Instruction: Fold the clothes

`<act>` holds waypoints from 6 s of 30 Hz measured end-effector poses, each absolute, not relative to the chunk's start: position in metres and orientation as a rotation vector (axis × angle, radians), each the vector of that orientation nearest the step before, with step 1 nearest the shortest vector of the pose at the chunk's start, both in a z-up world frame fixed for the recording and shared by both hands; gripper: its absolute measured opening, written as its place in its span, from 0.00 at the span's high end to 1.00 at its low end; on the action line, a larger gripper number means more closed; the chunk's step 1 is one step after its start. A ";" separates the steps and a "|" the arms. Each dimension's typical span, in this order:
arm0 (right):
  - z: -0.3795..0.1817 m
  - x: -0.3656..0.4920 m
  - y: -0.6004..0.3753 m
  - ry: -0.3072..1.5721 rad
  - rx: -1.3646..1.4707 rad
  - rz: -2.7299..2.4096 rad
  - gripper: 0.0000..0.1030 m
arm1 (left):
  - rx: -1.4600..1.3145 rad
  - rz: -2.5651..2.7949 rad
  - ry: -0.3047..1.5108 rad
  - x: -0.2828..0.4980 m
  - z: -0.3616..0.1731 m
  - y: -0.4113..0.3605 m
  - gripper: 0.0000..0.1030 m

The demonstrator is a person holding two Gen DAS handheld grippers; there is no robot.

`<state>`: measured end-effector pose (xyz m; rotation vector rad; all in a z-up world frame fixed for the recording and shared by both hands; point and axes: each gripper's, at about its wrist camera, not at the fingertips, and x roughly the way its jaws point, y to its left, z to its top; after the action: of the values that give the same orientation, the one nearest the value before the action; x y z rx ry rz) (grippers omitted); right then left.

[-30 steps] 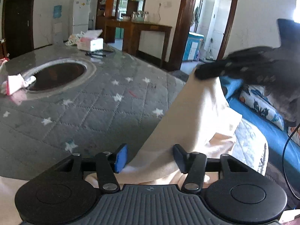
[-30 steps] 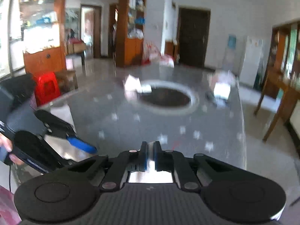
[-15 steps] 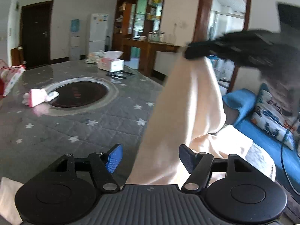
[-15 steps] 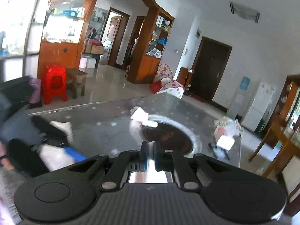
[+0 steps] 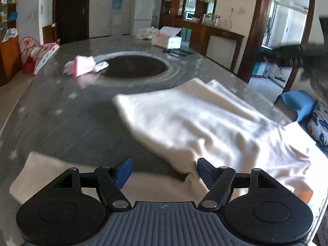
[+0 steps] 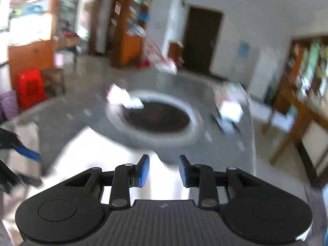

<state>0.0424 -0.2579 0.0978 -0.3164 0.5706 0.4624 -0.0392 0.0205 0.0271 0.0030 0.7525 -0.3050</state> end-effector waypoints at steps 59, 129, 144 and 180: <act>0.029 -0.080 -0.319 0.785 -0.285 0.491 0.60 | 0.116 0.236 0.766 -0.097 0.022 0.174 0.33; 0.017 -0.093 -0.319 0.786 -0.198 0.479 0.35 | 0.132 0.047 0.761 -0.011 0.027 0.065 0.61; 0.025 -0.090 -0.314 0.790 -0.204 0.465 0.35 | 0.125 -0.138 0.722 -0.078 0.052 0.035 0.55; 0.026 -0.124 -0.224 0.682 -0.375 0.690 0.34 | 0.212 -0.312 0.698 -0.172 0.023 -0.011 0.44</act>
<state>-0.1237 -0.2241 0.0265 -0.3754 0.6818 0.6901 -0.1720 -0.0114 0.0233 0.2119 0.6980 -0.3115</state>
